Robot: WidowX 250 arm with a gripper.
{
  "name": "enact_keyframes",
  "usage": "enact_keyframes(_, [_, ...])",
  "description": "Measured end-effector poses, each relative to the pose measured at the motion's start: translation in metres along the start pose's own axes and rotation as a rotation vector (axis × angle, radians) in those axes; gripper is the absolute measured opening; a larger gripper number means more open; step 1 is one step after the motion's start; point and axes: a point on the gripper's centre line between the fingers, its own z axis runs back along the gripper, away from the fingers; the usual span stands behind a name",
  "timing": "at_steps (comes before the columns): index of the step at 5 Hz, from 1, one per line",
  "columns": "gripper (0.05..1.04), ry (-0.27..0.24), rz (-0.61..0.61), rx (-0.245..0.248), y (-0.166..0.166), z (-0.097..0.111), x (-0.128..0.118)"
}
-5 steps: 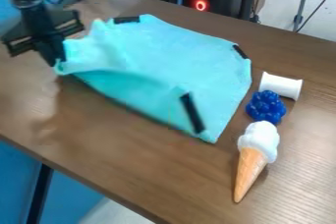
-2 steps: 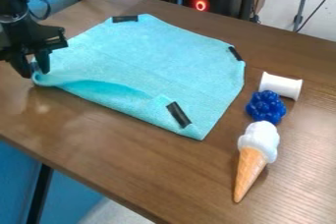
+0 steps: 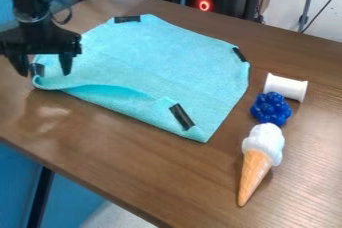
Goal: Unfold the cloth from top right to bottom left
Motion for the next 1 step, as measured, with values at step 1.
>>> enact_keyframes(1, [1.0,-0.01,-0.011,0.072,-0.0357,0.0196,0.0198])
